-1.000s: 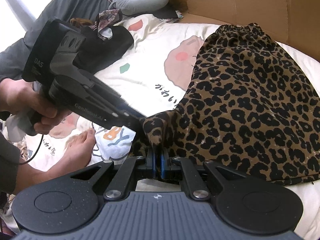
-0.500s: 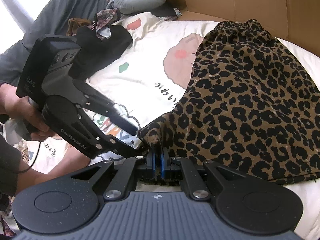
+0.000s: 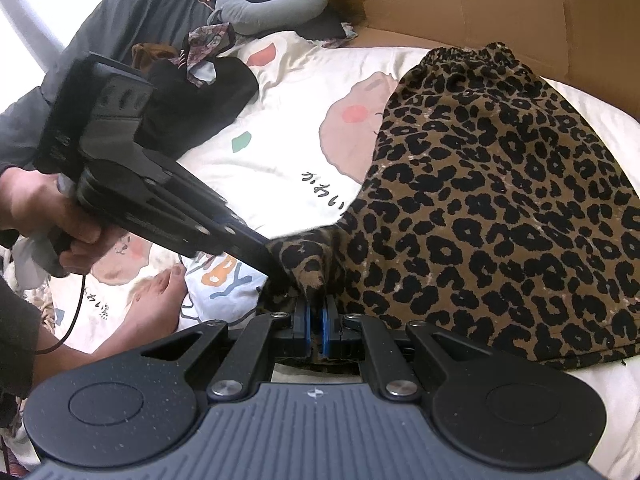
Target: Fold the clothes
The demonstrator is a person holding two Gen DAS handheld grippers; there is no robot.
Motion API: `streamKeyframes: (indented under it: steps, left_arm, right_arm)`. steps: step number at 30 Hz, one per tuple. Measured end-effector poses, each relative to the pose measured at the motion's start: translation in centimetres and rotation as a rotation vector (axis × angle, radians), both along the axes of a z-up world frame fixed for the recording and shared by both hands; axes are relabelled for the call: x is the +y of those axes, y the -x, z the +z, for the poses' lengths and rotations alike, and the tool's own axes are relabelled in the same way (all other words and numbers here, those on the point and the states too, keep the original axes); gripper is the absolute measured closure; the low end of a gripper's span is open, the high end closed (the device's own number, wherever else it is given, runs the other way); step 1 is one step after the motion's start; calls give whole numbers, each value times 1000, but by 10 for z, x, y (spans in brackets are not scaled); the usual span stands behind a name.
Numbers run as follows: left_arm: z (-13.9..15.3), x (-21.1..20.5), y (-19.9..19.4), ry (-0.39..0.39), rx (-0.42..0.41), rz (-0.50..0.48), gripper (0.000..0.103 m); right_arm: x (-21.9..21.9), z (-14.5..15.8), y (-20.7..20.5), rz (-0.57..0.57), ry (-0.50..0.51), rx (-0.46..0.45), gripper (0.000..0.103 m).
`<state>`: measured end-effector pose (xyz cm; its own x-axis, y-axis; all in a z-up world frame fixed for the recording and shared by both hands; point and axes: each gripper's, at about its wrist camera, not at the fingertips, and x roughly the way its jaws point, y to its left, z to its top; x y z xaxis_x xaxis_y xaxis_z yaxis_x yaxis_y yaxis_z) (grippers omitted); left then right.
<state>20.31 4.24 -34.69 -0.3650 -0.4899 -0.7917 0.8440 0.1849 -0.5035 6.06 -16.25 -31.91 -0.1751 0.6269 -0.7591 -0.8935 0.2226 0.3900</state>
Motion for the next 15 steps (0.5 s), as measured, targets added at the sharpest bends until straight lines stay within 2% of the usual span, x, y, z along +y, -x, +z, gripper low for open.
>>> streamKeyframes:
  steps: [5, 6, 7, 10, 15]
  left_arm:
    - [7, 7, -7, 8, 35, -6, 97]
    - [7, 8, -9, 7, 43, -4, 97]
    - [6, 10, -11, 3, 41, -4, 98]
    - [-5, 17, -16, -26, 41, 17, 99]
    - [-20, 25, -23, -57, 42, 41, 100]
  right_arm:
    - [-1, -3, 0, 8, 6, 53, 96]
    - [-2, -2, 0, 12, 1, 65, 93]
    - [-3, -2, 0, 17, -4, 78, 84]
    - [-7, 0, -2, 20, -14, 106, 69]
    - [-13, -1, -13, -8, -9, 125, 66]
